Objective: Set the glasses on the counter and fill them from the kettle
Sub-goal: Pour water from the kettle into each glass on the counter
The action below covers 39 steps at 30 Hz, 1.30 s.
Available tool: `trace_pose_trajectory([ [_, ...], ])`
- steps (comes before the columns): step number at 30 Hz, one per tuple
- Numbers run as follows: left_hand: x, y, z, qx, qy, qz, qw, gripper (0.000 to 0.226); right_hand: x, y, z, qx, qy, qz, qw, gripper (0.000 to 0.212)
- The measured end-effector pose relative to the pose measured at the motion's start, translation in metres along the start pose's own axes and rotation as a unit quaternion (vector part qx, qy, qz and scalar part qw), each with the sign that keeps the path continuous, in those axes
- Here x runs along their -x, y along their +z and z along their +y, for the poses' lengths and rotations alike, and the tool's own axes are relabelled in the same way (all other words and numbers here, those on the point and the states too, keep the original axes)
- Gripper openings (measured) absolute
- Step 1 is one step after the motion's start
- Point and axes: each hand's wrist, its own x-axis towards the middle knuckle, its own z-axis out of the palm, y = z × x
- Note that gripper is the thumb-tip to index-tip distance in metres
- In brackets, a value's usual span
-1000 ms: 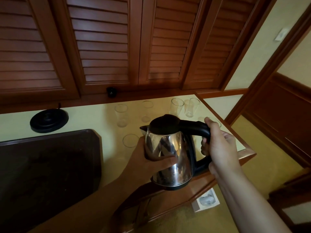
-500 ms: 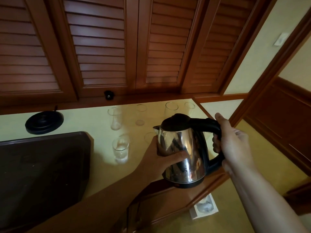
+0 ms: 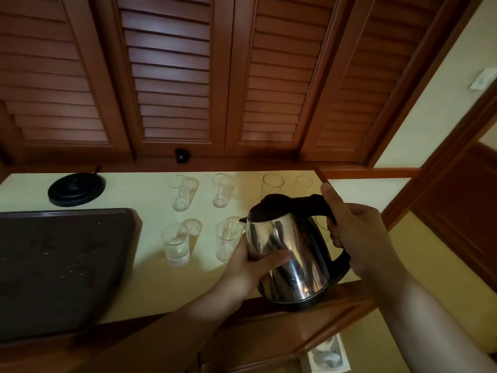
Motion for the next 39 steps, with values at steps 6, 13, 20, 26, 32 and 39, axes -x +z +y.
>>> trace_pose_trajectory([
  [6,-0.006,0.002,-0.014,0.017,-0.012,0.02,1.0,0.084,-0.019,0.0,0.005,0.029,-0.026,-0.043,0.998,0.084],
  [13,-0.009,0.008,-0.024,0.008,-0.018,0.038,0.999,0.076,-0.033,0.001,0.01,0.057,-0.057,-0.074,0.994,0.085],
  [20,-0.012,0.009,-0.024,0.013,-0.03,0.044,0.998,0.066,-0.042,0.001,0.012,0.066,-0.067,-0.085,0.992,0.075],
  [26,-0.014,0.011,-0.026,0.032,-0.038,0.038,0.998,0.079,-0.049,0.003,0.014,0.072,-0.065,-0.085,0.992,0.065],
  [32,-0.013,0.012,-0.025,0.031,-0.046,0.034,0.998,0.068,-0.051,0.002,0.017,0.075,-0.074,-0.084,0.991,0.074],
  [39,-0.016,0.01,-0.026,0.031,-0.035,0.032,0.998,0.086,-0.051,0.001,0.017,0.068,-0.084,-0.089,0.99,0.073],
])
